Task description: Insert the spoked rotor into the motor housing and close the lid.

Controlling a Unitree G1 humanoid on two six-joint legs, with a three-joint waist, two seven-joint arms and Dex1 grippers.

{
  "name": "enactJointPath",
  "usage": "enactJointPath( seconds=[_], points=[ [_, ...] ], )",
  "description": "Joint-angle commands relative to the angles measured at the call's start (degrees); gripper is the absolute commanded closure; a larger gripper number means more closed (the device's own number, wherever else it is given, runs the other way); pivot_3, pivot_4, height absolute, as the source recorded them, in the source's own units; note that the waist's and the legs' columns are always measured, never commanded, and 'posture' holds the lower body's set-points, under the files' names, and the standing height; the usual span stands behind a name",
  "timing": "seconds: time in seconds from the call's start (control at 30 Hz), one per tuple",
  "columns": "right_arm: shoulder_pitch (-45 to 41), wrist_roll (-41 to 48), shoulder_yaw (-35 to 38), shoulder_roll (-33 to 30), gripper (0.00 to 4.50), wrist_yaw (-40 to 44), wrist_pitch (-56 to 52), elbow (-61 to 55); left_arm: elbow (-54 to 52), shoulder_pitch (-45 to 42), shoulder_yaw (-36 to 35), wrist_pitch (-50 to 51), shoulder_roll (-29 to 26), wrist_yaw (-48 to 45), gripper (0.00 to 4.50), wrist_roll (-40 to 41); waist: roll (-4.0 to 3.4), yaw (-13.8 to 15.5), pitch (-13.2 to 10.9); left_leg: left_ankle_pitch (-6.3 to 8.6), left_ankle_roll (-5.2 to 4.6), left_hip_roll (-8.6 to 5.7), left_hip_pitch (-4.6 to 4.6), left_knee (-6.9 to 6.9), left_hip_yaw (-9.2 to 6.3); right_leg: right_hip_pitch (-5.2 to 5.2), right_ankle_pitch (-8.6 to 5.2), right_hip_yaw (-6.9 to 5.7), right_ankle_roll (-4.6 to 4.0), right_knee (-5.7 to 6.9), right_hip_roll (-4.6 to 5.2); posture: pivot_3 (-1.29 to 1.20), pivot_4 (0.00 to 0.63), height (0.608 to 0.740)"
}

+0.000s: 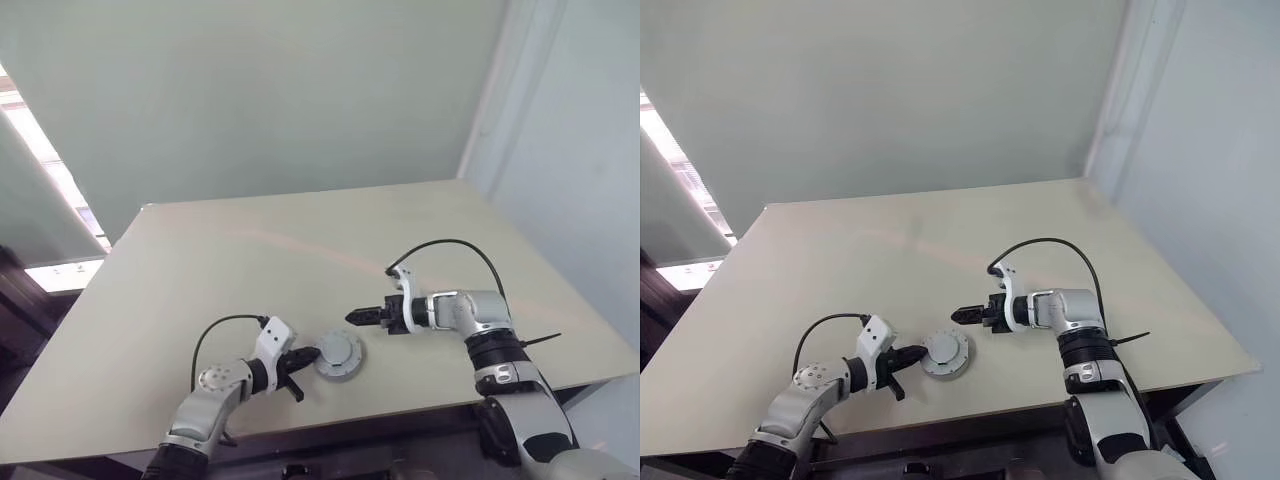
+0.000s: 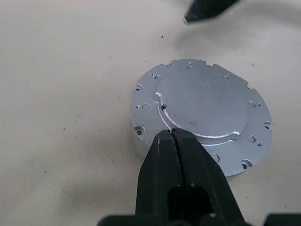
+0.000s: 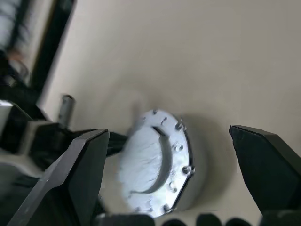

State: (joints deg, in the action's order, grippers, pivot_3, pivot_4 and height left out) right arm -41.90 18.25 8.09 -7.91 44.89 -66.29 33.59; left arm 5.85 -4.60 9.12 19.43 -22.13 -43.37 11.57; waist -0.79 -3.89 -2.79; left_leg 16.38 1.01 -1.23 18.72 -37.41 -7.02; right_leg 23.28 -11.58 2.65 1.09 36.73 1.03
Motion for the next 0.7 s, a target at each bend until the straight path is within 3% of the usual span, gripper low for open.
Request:
enactJointPath(
  seconds=[0.03,0.27,0.7],
  points=[
    [-1.96,4.16,4.43,-0.32,0.03,-1.16,-2.50,4.33,1.99,0.01,2.72,0.97,0.50,-0.24,4.50,-1.86,-0.02,0.00,0.00,0.00,0.00,0.00,0.00,-0.01,0.01,0.00,0.00,0.01,0.00,0.00,0.00,0.00,0.000,0.740],
    [-1.25,6.89,8.16,0.53,0.03,-2.77,-3.24,12.20,1.27,0.08,2.66,1.43,0.27,-0.62,4.50,-1.90,-0.05,-0.01,0.00,0.00,-0.01,-0.01,0.01,-0.01,0.02,-0.01,0.00,0.01,0.01,0.00,0.00,0.00,0.000,0.740],
    [0.26,7.81,6.95,2.98,0.03,-0.80,-2.73,17.11,-0.11,0.40,2.35,2.36,-0.29,-0.79,4.50,-1.75,-0.05,-0.16,0.00,0.00,-0.01,-0.01,0.04,0.00,0.02,0.02,-0.01,0.02,0.02,-0.01,-0.01,0.00,0.000,0.740]
  ],
)
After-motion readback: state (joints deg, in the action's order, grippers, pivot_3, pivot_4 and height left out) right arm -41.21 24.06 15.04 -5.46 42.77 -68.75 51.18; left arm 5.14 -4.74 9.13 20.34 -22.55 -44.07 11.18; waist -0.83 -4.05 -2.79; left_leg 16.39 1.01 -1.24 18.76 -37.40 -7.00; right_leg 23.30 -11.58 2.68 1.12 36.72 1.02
